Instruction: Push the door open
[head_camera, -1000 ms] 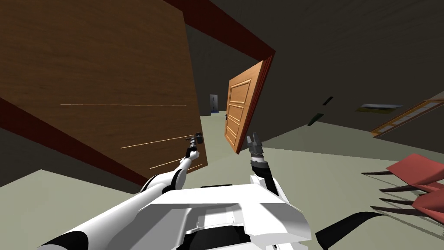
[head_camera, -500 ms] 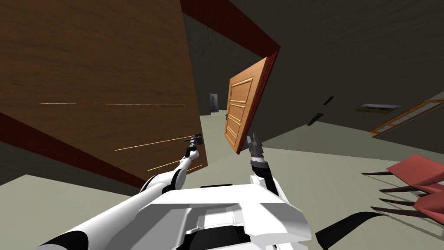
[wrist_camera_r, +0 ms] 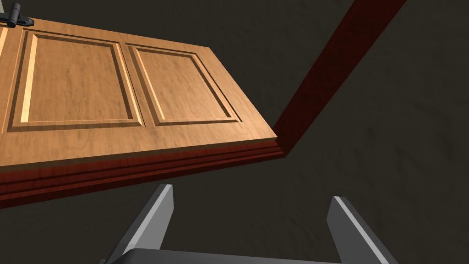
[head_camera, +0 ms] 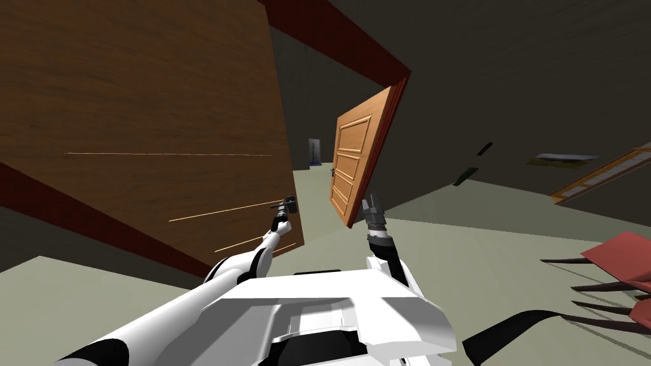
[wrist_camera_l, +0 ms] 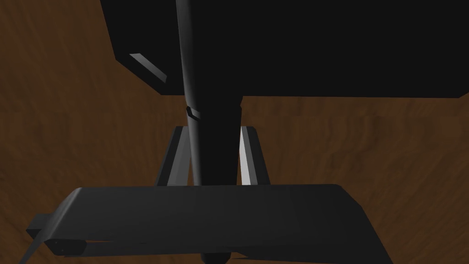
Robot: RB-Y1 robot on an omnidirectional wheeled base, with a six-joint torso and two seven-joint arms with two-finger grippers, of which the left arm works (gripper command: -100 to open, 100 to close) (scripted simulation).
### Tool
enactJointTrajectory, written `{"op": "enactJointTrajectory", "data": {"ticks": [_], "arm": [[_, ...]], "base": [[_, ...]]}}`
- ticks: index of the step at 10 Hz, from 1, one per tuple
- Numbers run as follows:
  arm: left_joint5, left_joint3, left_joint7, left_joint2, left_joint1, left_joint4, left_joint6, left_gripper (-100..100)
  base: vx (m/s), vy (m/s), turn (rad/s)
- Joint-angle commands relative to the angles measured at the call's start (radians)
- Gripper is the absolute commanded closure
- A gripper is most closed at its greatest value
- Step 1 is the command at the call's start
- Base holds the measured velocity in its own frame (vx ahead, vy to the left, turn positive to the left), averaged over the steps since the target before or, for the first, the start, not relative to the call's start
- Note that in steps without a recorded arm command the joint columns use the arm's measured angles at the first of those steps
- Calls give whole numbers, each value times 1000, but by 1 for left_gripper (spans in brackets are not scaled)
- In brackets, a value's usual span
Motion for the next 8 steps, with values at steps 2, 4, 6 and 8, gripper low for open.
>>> {"op": "enactJointTrajectory", "data": {"ticks": [2, 4, 6, 8], "arm": [[0, 9, 7, 15, 2, -14, -1, 100], [-1, 15, 13, 25, 8, -16, 2, 100], [-1, 22, 21, 36, 15, -19, 5, 100], [-1, 23, 23, 39, 17, -20, 6, 100]], "base": [[200, -12, 63], [209, -26, 85], [173, -45, 75], [133, -36, 68]]}}
